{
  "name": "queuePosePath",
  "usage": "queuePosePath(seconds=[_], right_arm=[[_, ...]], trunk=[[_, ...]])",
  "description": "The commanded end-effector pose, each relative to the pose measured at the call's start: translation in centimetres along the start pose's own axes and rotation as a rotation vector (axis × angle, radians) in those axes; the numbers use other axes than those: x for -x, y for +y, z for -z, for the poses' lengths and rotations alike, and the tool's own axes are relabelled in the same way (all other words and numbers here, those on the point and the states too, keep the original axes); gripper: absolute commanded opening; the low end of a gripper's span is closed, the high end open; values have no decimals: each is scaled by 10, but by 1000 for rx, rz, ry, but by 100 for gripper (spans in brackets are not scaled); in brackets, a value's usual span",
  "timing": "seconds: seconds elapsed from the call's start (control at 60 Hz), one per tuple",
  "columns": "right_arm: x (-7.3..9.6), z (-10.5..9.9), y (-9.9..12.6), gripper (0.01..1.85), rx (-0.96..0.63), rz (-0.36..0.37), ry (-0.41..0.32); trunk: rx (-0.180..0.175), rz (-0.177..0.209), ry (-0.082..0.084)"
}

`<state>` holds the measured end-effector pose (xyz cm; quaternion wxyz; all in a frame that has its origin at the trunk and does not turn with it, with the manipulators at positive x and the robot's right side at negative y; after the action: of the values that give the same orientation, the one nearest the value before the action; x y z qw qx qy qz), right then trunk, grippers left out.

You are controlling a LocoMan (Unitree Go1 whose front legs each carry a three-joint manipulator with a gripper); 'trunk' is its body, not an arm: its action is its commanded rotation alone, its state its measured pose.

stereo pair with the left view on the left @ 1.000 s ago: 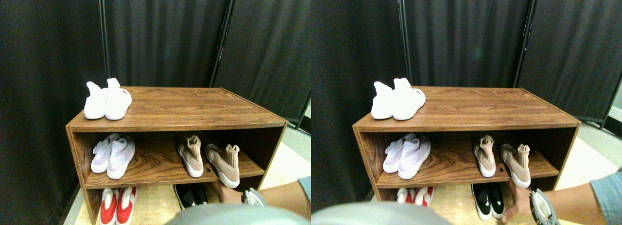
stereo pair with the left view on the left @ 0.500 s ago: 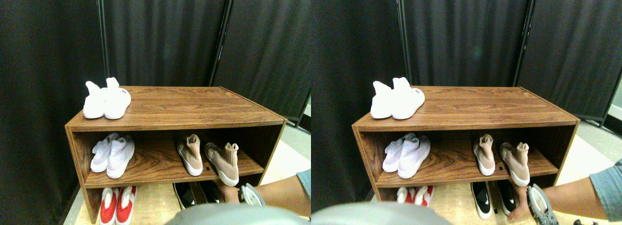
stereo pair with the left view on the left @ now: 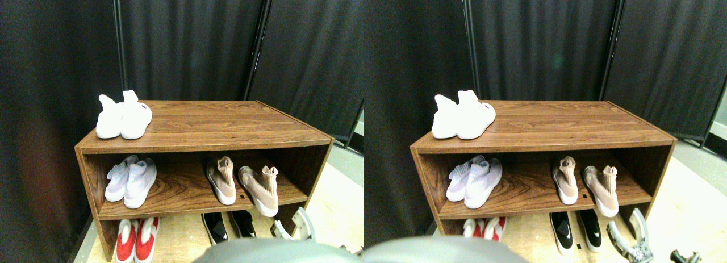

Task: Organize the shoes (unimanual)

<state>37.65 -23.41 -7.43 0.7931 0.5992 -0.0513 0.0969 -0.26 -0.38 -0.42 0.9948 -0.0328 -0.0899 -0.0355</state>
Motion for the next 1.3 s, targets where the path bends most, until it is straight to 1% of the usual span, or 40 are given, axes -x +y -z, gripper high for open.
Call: queuePosePath(seconds=[0.017,0.05,0.067,0.083,0.167,0.233,0.317,0.383,0.433,0.55,0.6,0.633,0.7,0.8,0.833,0.9,1.1,1.2,1.3], right_arm=[[-2,-2,5,167,41,-40,-21],[-3,-3,5,173,42,-37,-28],[-3,-3,5,173,42,-37,-28],[-5,-4,5,179,49,-33,-42],[-9,-5,6,180,34,-26,-70],[-13,-7,6,182,30,-17,-71],[-18,-8,5,177,10,-14,-65],[-21,-8,4,178,-11,-3,-68],[-25,-9,2,175,-4,-6,-55],[-34,-7,-1,170,-22,22,-78],[-37,-7,-2,170,-21,29,-76],[-40,-6,-3,171,-1,53,-97],[-46,-5,-7,168,-28,55,-89],[-53,-5,-11,169,-30,85,-90],[-55,-4,-13,171,-30,96,-95],[-60,-4,-17,174,-17,105,-91],[-73,-5,-29,171,3,136,-106],[-80,-5,-35,171,-24,148,-108],[-86,-4,-38,170,-19,170,-123]], trunk=[[11,-3,13],[9,-2,14],[8,-2,13],[8,-2,13],[8,-1,15],[7,-2,17],[7,-2,16],[8,-3,19],[9,-4,20],[11,-8,25],[12,-9,28],[12,-9,28],[14,-11,31],[15,-13,34],[15,-15,37],[15,-15,37],[22,-24,39],[24,-29,41],[26,-32,42]])
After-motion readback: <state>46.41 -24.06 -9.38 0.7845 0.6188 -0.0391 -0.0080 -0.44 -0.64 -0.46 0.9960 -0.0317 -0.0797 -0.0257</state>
